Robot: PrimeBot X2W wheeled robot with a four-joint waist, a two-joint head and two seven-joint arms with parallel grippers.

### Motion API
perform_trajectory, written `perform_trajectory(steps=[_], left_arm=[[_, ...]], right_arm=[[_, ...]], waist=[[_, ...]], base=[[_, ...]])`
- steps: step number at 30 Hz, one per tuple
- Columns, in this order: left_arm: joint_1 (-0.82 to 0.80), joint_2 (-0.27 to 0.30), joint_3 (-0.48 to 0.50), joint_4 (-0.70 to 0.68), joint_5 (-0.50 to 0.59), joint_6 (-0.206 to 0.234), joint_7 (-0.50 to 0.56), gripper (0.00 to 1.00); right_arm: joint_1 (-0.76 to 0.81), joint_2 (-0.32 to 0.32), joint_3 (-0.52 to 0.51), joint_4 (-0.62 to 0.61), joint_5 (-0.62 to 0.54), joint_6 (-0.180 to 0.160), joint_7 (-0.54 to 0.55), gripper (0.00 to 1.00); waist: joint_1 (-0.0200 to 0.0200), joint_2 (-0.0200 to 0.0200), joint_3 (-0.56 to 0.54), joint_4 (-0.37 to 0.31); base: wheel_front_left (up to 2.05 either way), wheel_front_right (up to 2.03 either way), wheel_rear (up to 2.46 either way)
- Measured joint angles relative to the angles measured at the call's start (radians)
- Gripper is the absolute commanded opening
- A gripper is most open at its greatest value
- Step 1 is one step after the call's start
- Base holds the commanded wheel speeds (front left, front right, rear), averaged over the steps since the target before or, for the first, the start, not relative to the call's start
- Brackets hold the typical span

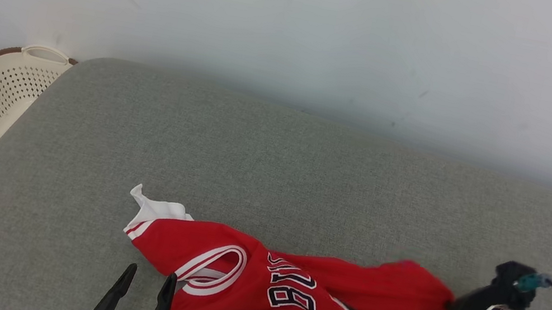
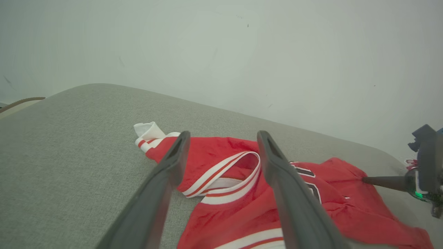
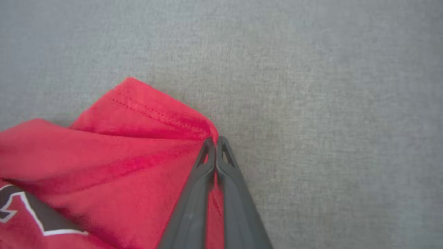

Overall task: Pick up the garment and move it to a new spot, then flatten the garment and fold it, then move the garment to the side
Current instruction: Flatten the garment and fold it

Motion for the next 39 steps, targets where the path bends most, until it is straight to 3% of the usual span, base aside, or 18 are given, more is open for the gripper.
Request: perform_trajectory(steps=[12,13,14,20,26,34,39], left_arm=[[0.000,0.003,-0.014,-0.003,-0.003,-0.004,0.000,1.00],[0.000,0.003,-0.018,-0.002,-0.002,-0.004,0.000,1.00],[0.000,0.003,-0.022,-0.001,0.000,-0.004,0.000,1.00],[0.006,0.007,-0.023,0.016,0.019,0.034,0.029,1.00],[0.025,0.032,-0.019,0.042,0.029,0.063,0.068,1.00],[0.105,0.081,-0.057,0.067,0.052,0.075,0.152,1.00],[0.115,0.113,-0.043,0.198,0.010,0.028,0.133,1.00]], right_arm=[[-0.174,-0.003,-0.343,0.094,-0.290,0.000,-0.209,0.00],[-0.184,0.003,-0.357,0.107,-0.304,0.000,-0.212,0.79],[-0.188,0.012,-0.361,0.118,-0.317,0.000,-0.219,1.00],[-0.190,0.036,-0.331,0.145,-0.302,0.000,-0.295,1.00],[-0.126,0.049,-0.217,0.098,-0.186,0.000,-0.397,1.00],[0.102,0.049,-0.127,-0.153,-0.076,0.000,-0.345,1.00],[0.271,0.050,-0.125,-0.352,-0.038,0.000,-0.252,1.00]], waist=[[0.0000,0.0001,0.016,0.012],[0.0001,0.0000,0.015,0.014],[0.0001,0.0001,0.011,0.015],[0.0000,0.0000,-0.012,0.011],[0.0000,0.0001,-0.038,-0.030],[0.0000,0.0000,-0.064,-0.112],[-0.0001,0.0000,-0.069,-0.153]], base=[[0.00,0.00,0.00],[0.00,0.00,0.00],[0.00,0.00,0.00],[0.00,0.00,0.00],[0.00,0.00,0.00],[0.00,0.00,0.00],[0.00,0.00,0.00]])
